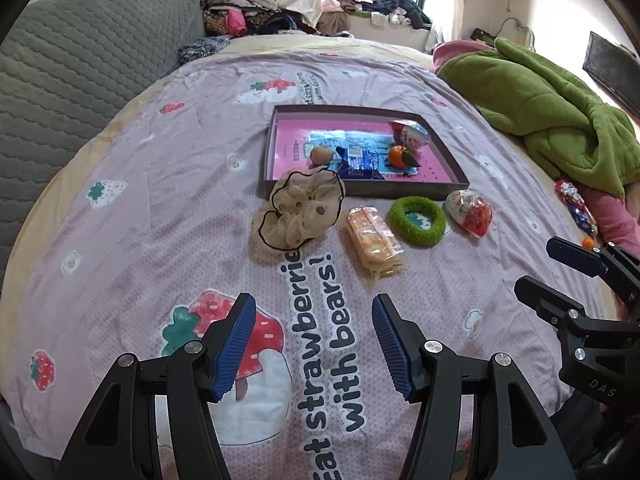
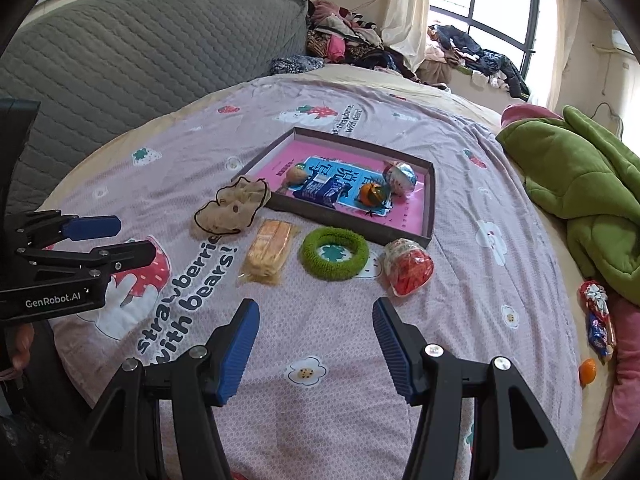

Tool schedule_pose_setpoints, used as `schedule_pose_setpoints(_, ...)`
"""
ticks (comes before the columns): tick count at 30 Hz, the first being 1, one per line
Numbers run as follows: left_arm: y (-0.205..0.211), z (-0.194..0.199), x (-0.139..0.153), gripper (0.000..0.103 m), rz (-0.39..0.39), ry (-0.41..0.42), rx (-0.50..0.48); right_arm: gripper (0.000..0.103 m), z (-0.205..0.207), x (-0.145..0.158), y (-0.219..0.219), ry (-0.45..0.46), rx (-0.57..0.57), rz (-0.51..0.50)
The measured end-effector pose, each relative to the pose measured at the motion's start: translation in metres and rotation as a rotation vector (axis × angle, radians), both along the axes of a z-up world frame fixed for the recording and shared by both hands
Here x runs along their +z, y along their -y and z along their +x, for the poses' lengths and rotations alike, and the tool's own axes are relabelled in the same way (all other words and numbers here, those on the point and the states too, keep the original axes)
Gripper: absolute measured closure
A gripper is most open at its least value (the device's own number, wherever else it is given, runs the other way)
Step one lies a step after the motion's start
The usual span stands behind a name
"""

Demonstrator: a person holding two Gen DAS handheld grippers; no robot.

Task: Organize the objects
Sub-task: 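Move the left tool toward the beige scrunchie while the right tool approaches the green ring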

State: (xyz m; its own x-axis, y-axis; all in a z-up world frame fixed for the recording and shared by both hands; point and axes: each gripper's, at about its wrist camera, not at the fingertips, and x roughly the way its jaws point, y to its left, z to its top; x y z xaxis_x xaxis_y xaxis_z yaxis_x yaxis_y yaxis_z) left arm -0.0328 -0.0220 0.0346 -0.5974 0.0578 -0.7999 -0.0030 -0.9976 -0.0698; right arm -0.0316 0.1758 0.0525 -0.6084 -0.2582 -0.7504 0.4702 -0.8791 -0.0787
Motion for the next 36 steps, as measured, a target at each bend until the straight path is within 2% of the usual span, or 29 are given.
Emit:
schedule_pose_setpoints(18, 0.006, -0.015, -0.026, 0.041, 0.023, 0.038, 0.003, 0.044, -0.026, -0.028, 0.015, 0.025, 0.03, 0.063)
schedule_pose_setpoints(36, 0.012, -0.032, -0.035, 0.041, -0.003, 0.05, 0.013, 0.044, -0.054, -0.047, 0.024, 0.052, 0.068, 0.102)
